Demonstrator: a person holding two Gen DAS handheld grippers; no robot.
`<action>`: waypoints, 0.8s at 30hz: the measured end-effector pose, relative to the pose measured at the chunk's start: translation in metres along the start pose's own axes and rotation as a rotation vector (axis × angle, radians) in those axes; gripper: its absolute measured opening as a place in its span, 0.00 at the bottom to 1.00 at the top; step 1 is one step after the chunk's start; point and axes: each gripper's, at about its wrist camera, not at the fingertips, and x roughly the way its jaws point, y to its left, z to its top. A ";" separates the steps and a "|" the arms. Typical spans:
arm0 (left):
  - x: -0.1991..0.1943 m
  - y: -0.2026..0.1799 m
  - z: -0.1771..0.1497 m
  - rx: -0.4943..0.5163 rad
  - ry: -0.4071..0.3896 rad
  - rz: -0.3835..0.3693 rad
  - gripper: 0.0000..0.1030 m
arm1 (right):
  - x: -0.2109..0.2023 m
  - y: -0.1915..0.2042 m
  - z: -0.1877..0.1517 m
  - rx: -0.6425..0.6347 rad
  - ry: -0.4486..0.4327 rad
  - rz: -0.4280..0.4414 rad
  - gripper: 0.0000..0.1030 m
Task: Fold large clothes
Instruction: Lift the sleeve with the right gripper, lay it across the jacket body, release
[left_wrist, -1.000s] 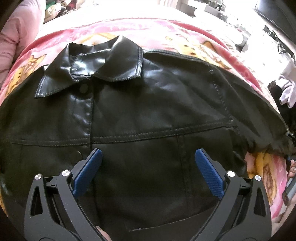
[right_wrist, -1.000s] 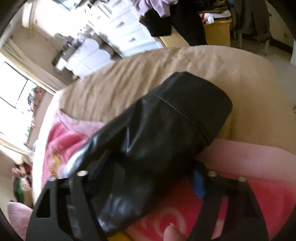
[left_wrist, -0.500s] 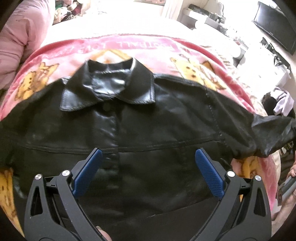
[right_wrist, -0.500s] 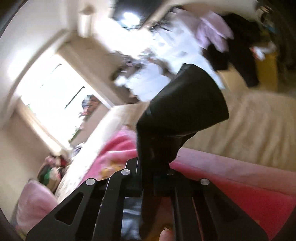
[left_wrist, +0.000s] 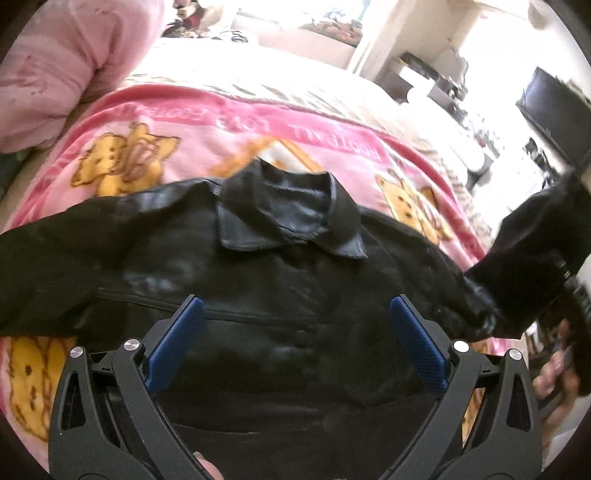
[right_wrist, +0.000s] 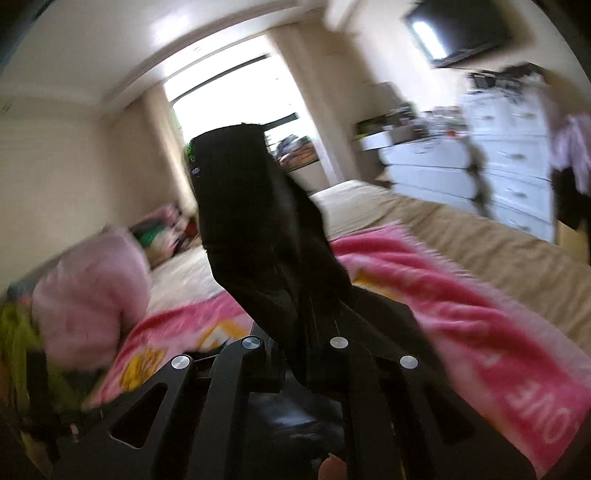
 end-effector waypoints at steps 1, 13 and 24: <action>-0.004 0.008 0.002 -0.019 -0.007 -0.012 0.92 | 0.008 0.018 -0.007 -0.042 0.025 0.022 0.06; 0.000 0.063 -0.005 -0.212 0.025 -0.178 0.92 | 0.042 0.095 -0.086 -0.239 0.193 0.091 0.06; 0.018 0.105 -0.027 -0.399 0.069 -0.323 0.92 | 0.074 0.141 -0.163 -0.437 0.360 0.139 0.10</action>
